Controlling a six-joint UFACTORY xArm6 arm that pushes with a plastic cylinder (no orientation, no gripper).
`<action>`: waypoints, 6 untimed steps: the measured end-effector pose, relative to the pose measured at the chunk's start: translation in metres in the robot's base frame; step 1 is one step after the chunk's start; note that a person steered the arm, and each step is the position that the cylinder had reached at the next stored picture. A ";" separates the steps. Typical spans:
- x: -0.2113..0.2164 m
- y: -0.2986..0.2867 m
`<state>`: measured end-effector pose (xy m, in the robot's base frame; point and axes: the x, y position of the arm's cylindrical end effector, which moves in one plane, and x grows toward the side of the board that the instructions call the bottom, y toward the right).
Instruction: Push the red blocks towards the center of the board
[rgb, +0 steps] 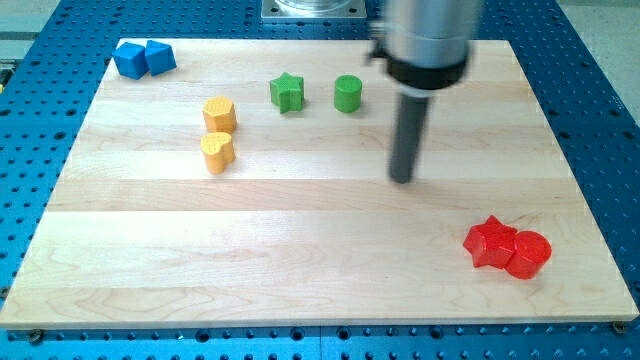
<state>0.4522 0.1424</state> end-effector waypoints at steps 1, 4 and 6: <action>0.002 0.063; 0.132 0.195; 0.128 0.073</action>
